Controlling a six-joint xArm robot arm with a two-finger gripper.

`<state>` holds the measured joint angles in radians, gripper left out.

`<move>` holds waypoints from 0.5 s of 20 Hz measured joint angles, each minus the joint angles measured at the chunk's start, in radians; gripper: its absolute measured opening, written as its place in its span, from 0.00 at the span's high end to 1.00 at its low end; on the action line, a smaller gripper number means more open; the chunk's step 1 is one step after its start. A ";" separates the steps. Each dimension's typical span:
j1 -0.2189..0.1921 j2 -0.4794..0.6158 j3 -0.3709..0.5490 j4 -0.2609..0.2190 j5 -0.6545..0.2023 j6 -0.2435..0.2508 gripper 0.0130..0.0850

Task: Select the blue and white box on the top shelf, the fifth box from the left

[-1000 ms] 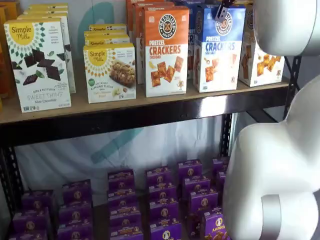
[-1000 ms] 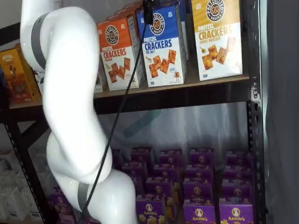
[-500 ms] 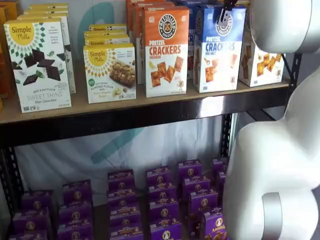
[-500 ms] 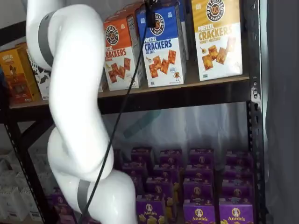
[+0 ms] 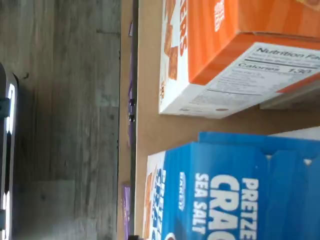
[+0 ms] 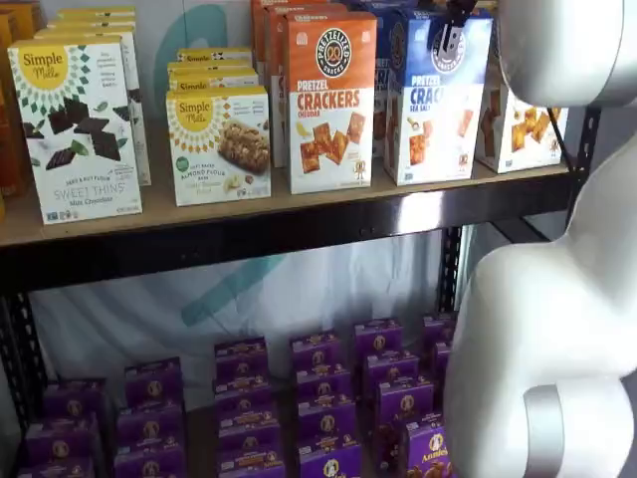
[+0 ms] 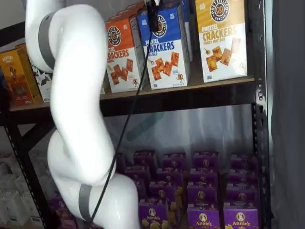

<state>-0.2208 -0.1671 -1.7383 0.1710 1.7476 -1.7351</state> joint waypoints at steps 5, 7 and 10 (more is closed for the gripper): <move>0.002 -0.023 0.035 0.012 -0.022 0.005 0.00; 0.002 -0.029 0.044 0.018 -0.031 0.006 0.11; 0.004 -0.035 0.052 0.018 -0.039 0.007 0.22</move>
<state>-0.2164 -0.2017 -1.6865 0.1888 1.7085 -1.7276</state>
